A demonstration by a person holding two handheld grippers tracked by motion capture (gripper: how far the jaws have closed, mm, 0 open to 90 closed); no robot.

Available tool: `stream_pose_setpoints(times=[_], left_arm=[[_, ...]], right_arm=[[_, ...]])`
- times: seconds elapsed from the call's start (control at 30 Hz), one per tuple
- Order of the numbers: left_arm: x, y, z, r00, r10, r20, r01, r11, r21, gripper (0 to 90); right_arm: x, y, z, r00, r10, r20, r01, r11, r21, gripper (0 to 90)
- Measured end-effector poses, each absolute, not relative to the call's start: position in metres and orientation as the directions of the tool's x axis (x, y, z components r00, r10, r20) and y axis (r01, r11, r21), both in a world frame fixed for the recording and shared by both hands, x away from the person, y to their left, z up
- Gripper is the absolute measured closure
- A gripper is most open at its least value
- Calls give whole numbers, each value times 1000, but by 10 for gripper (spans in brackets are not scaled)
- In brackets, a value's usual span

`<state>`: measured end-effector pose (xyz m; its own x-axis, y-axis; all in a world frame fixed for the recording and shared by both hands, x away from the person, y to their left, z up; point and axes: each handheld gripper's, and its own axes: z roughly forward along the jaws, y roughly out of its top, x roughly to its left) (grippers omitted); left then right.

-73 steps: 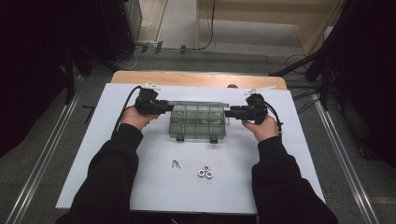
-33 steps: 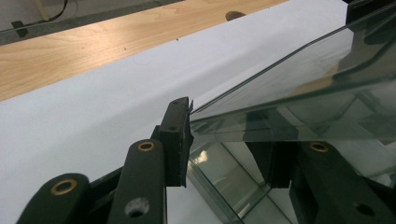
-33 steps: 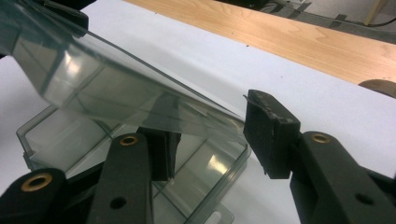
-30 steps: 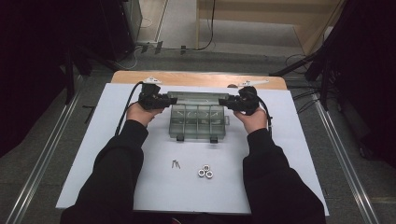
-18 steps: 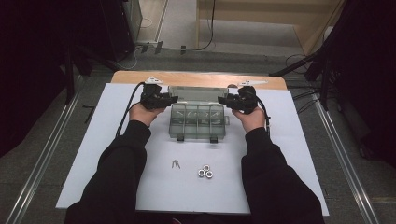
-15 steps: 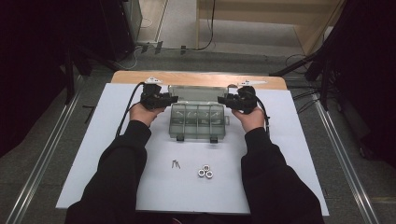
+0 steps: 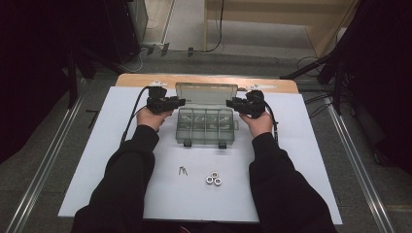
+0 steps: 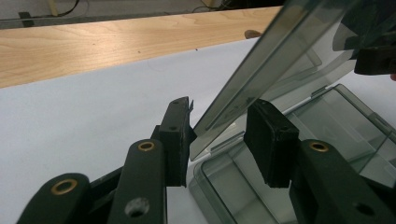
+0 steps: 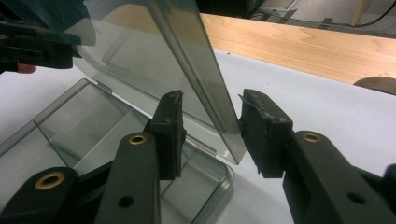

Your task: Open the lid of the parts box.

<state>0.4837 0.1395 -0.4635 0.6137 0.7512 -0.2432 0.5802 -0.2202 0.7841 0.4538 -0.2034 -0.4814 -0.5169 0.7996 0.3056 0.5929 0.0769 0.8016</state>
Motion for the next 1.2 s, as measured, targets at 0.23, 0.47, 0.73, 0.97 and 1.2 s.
stream_pose_setpoints(times=[0.23,0.47,0.73,0.97,1.2], left_arm=[[486,136,-468,599,763,-243,583,-207,786,602],[487,133,-473,597,767,-234,581,-213,785,606],[491,133,-478,576,778,-251,601,-195,775,606],[494,132,-483,560,786,-260,615,-185,766,606],[495,130,-485,555,794,-247,618,-196,761,604]], right_arm=[[457,-203,-488,-500,808,311,604,69,794,640],[461,-205,-494,-489,802,344,619,41,784,661],[467,-204,-497,-472,810,347,636,41,770,691],[471,-203,-500,-455,817,353,653,36,757,705],[475,-203,-504,-443,817,370,668,25,744,717]])
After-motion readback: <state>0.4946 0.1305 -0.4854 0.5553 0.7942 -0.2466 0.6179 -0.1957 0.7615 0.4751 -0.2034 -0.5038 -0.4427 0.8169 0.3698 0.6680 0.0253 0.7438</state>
